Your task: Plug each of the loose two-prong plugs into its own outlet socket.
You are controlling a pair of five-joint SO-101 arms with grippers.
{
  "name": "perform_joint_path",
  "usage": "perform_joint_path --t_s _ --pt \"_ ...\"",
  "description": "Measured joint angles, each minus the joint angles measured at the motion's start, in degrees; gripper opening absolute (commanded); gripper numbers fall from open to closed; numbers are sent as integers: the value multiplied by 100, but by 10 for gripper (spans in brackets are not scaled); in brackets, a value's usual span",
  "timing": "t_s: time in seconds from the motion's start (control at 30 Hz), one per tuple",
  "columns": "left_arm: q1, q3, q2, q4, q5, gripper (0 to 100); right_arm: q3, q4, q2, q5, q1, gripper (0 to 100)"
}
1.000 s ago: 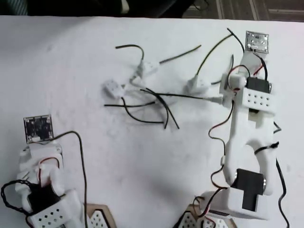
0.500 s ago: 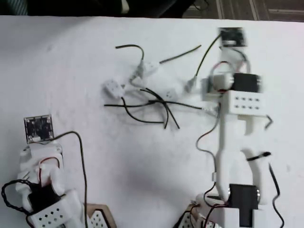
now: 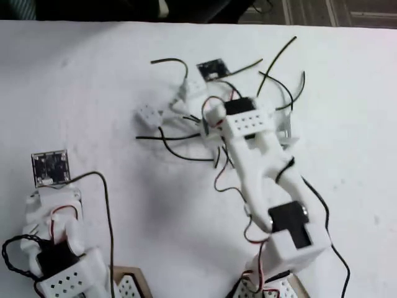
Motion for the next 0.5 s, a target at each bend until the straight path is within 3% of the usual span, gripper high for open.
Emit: perform_joint_path --t_s 0.4,0.5 --pt "0 0 0 0 0 102 0 -325 862 -35 -193 166" --pt "0 0 0 0 0 102 0 -598 1178 -53 -167 84"
